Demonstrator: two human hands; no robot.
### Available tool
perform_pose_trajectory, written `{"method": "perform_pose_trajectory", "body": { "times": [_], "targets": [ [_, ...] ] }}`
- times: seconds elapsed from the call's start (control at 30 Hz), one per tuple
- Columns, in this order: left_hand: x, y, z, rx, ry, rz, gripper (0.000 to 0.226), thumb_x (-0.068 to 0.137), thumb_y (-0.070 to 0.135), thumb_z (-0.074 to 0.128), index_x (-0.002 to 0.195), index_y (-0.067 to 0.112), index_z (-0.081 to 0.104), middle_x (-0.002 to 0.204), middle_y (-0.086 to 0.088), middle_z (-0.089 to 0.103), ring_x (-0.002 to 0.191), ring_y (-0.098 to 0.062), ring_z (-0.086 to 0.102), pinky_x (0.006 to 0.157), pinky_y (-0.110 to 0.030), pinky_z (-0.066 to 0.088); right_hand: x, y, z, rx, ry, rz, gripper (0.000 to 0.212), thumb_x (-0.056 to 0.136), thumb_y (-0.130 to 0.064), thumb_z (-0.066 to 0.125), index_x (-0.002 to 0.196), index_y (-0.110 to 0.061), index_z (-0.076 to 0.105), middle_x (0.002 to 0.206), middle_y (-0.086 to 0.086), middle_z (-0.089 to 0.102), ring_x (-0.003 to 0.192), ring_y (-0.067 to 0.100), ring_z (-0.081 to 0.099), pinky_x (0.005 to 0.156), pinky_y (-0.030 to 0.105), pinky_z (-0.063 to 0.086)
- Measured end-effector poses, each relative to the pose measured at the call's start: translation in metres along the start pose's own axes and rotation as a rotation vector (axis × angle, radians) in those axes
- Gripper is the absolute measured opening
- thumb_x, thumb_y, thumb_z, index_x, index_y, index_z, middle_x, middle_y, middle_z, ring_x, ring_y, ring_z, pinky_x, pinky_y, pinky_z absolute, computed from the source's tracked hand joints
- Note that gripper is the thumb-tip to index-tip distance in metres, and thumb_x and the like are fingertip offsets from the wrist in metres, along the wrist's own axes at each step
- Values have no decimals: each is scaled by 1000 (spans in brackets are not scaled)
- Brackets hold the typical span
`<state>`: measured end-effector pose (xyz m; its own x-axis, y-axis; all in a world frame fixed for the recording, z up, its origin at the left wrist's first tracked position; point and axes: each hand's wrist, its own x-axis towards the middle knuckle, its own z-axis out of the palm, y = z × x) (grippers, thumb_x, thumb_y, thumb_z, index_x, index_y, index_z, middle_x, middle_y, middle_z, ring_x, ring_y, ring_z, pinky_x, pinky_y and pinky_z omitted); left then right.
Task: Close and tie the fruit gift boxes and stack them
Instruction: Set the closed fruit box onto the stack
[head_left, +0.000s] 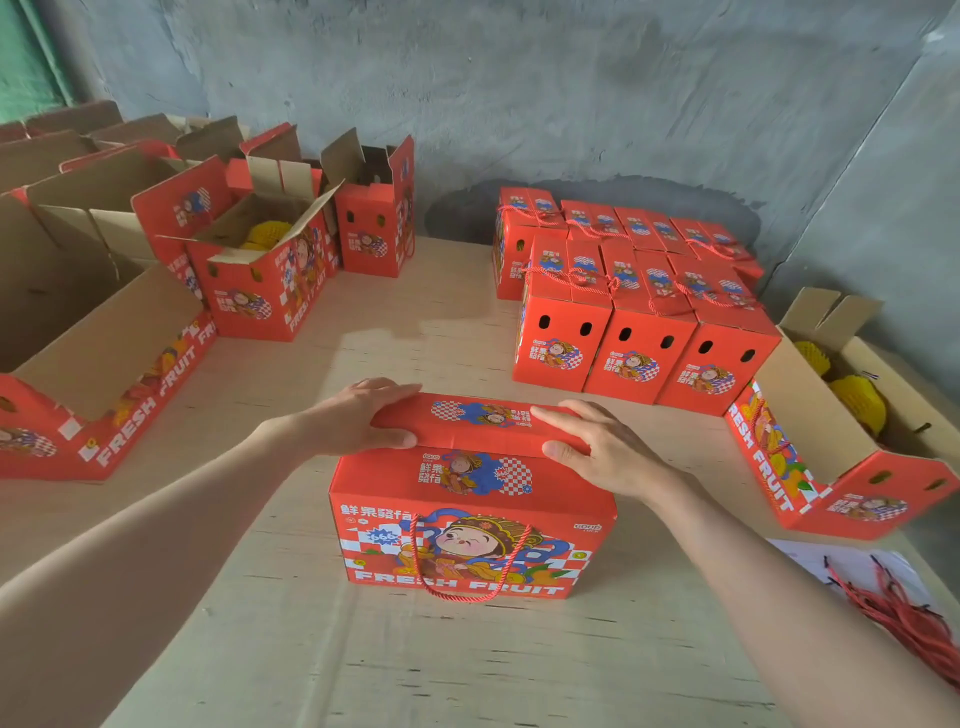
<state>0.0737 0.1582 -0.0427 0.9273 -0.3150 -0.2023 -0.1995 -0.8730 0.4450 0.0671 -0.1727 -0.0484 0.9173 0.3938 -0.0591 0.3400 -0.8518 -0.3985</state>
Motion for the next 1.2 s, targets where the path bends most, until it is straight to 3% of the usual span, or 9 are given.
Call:
{"method": "perform_pose_trajectory", "body": {
  "times": [0.1,0.2,0.43,0.5,0.63,0.73,0.97,1.13,1.2],
  "targets": [
    [0,-2,2,124,37,68,71,83,63,45,147,40,25,141,-1,37,131,-20,32,105,-36,29,-1,-1,1,-85,2,-23,54,91,-60,36,143,-49,30,152,-3,29,140,15,23,110,38,29],
    [0,-2,4,177,67,82,73,78,68,35,145,43,26,140,0,39,130,-21,33,107,-39,28,-1,-3,-3,-126,-25,-24,60,85,-65,29,143,-49,27,152,-2,29,140,17,23,110,42,32],
    [0,-3,7,222,13,56,73,78,71,25,146,48,14,145,1,29,135,-22,22,110,-43,27,2,-2,-4,-192,-66,-37,58,85,-65,24,140,-54,12,154,-1,26,141,19,20,110,46,32],
    [1,-4,8,234,-24,42,68,83,68,26,146,50,7,147,3,23,137,-22,17,111,-46,29,3,-1,-3,-241,-95,-55,53,92,-60,22,142,-54,6,157,-1,17,143,19,13,115,44,24],
    [0,-5,9,310,-41,30,65,88,66,23,145,49,-4,148,4,16,138,-21,14,109,-47,28,1,1,3,-375,-128,-63,50,98,-56,12,139,-52,-16,158,-7,-17,145,14,-19,115,40,-14],
    [-2,-5,12,319,-33,32,60,92,62,19,146,49,-5,149,3,13,139,-20,12,111,-47,24,-5,-2,12,-423,-81,-82,61,88,-66,2,139,-45,-24,154,-9,-26,143,11,-24,113,36,-21],
    [-1,-5,20,322,5,6,55,95,57,14,146,49,-6,153,6,6,143,-19,1,117,-49,7,-9,-3,19,-284,-56,-149,53,87,-65,5,137,-59,-14,151,-18,-32,136,13,-39,109,34,-26],
    [5,-2,21,475,-45,-46,53,93,59,4,133,51,-30,157,7,-22,144,-23,-22,110,-57,-14,-2,-3,15,-300,-163,-139,49,89,-62,6,137,-59,-7,154,-17,-23,142,14,-27,114,40,-17],
    [2,7,25,522,-9,-76,55,96,56,3,139,44,-28,157,3,-24,143,-25,-23,109,-58,-16,-1,-4,14,-304,-143,-148,50,92,-61,11,141,-57,-1,156,-15,-19,143,16,-25,115,42,-16]
  ]
}}
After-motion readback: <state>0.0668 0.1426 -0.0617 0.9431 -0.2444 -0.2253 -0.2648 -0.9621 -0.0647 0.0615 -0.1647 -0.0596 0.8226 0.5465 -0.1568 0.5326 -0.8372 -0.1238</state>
